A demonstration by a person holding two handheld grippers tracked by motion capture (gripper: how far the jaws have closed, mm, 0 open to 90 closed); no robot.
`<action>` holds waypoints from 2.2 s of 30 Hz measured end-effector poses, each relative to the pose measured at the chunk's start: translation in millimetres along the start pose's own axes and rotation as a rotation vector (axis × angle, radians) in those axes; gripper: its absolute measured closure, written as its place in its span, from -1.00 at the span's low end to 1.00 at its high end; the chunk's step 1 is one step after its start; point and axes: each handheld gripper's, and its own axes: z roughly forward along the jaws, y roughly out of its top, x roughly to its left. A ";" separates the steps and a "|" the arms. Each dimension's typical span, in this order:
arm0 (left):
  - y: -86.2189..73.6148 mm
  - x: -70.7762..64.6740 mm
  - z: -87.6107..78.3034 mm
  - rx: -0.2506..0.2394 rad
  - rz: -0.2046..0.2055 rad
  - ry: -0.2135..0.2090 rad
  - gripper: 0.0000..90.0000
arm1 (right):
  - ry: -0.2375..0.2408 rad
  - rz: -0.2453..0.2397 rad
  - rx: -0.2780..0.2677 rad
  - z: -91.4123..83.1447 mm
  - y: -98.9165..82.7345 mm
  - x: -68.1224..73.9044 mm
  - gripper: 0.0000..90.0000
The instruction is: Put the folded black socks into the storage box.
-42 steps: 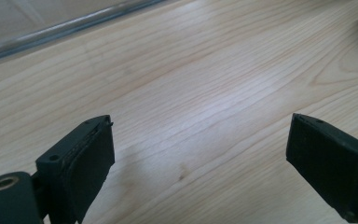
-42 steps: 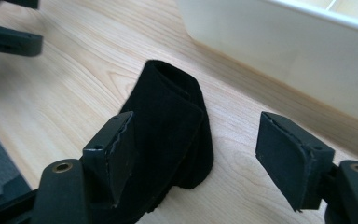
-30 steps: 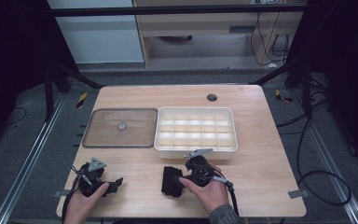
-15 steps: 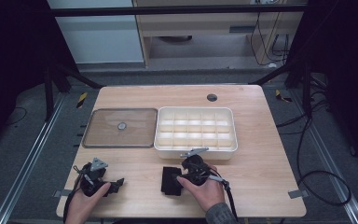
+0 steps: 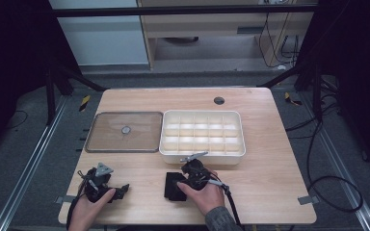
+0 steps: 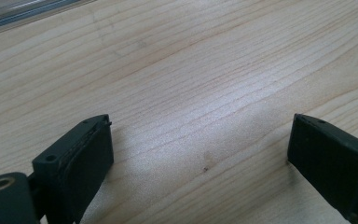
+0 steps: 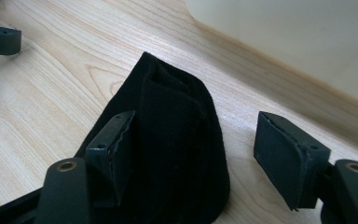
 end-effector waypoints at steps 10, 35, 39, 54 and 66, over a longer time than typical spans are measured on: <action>0.4 -1.3 2.2 -0.003 0.014 0.014 -0.90 | 0.008 0.003 0.023 5.0 0.2 2.0 -0.24; -0.4 -1.3 5.9 -0.028 0.009 0.018 -0.98 | 0.049 0.016 0.047 7.8 2.9 8.2 0.16; -0.4 -1.2 6.2 -0.030 0.010 0.018 -0.99 | 0.075 0.009 0.038 6.2 3.0 7.8 0.35; -1.1 -0.6 6.2 -0.036 0.013 0.013 -0.99 | 0.087 -0.021 -0.024 -36.1 10.1 3.5 0.44; -4.1 0.1 6.2 -0.060 0.018 0.010 -0.99 | -0.022 -0.039 -0.076 -112.2 21.9 -30.4 0.44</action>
